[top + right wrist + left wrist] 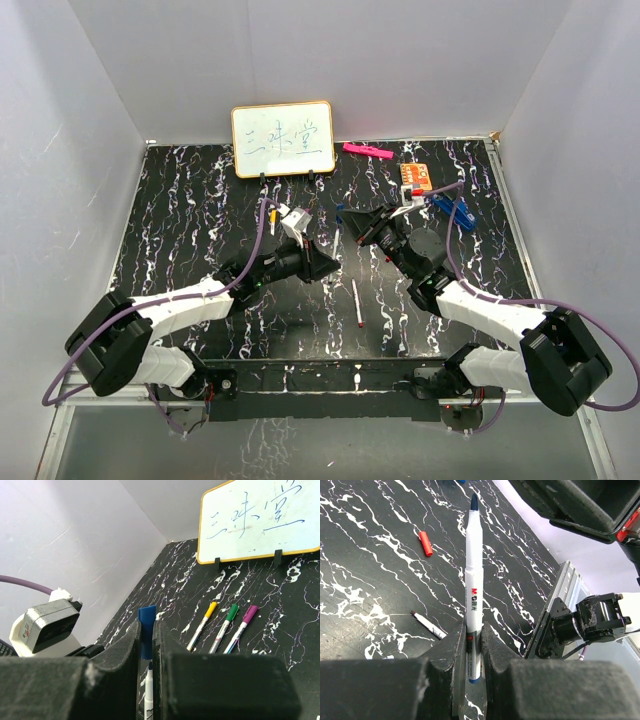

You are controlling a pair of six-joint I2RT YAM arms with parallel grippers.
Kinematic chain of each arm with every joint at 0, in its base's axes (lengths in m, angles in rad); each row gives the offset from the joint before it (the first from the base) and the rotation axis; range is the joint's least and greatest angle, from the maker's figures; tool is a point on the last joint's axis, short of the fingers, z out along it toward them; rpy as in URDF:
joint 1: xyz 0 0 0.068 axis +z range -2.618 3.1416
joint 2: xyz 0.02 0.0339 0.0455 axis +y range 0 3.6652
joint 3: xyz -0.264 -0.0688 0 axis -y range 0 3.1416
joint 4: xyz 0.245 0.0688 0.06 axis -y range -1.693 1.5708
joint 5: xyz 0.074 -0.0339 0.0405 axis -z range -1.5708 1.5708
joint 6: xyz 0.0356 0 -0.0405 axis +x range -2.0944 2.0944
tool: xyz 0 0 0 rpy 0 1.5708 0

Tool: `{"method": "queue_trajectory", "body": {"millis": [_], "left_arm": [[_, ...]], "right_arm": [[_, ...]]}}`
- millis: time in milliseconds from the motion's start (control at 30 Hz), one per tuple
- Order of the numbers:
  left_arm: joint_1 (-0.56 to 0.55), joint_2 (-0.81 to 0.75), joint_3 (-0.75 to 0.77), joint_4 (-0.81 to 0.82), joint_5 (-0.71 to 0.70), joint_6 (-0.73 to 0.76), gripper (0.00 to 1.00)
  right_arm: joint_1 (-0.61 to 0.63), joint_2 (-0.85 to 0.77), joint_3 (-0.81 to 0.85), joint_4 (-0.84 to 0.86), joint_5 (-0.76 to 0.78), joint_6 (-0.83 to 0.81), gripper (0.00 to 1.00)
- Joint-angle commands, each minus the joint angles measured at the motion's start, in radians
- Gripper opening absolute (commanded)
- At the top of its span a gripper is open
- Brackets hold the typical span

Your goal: Insert the pens into the pen caps

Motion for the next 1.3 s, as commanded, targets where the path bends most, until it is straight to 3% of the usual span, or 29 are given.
{"method": "queue_trajectory", "body": {"millis": [0,1267], "left_arm": [[-0.004,-0.044,-0.008,0.048,-0.015,0.010,0.00],[-0.004,-0.080,-0.005,0.070,-0.074,0.031,0.00]], "right_arm": [[0.007,0.000,-0.007,0.068,-0.005,-0.001,0.00],[0.035,0.002,-0.025,0.059,-0.008,-0.007,0.00]]}}
